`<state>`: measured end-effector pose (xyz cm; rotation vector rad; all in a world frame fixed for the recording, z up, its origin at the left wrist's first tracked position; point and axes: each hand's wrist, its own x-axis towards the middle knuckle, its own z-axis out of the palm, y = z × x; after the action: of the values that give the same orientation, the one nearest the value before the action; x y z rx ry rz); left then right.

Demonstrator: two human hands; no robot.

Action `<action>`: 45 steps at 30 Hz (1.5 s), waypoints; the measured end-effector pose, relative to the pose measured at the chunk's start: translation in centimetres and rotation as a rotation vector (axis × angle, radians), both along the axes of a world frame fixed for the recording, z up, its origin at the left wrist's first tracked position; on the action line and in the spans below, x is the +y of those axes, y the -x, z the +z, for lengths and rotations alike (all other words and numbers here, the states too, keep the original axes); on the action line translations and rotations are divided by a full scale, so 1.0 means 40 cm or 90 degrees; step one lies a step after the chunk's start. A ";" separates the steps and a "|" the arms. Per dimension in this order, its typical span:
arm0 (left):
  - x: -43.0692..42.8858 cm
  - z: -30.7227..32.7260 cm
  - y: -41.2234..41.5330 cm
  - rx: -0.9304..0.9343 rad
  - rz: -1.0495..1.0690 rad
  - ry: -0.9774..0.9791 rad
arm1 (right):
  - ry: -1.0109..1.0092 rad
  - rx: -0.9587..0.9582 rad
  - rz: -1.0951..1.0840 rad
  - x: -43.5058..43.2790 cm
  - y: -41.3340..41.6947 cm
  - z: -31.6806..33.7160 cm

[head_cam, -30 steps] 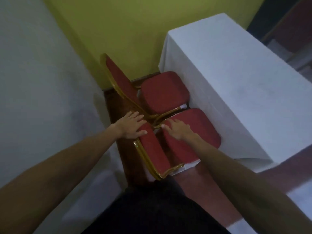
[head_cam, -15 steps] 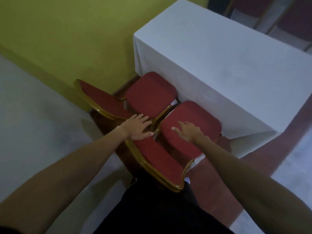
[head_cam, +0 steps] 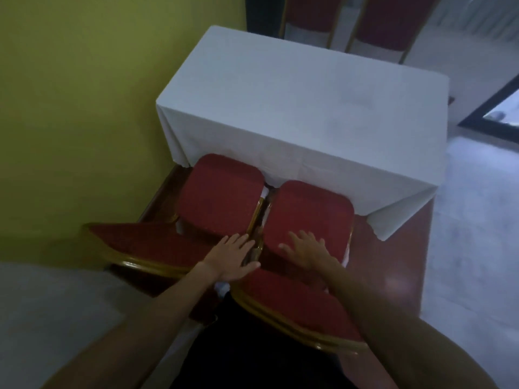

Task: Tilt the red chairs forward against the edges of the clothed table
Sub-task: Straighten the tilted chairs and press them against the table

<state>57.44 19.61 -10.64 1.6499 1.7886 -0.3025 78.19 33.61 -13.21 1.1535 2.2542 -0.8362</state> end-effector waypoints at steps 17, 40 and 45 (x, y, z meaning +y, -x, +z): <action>-0.173 0.012 0.481 -0.021 0.014 0.039 | 0.014 0.110 0.003 -0.250 0.420 -0.033; -0.362 -0.048 1.096 -0.115 -0.252 0.027 | 0.025 0.129 -0.010 -0.543 0.733 0.041; -0.354 -0.081 1.089 -0.131 -0.225 0.021 | -0.054 0.163 -0.007 -0.551 0.732 0.030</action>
<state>13.87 5.44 -13.87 1.8964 1.3318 -0.3037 48.93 11.58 -12.00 1.1525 2.5145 -0.9475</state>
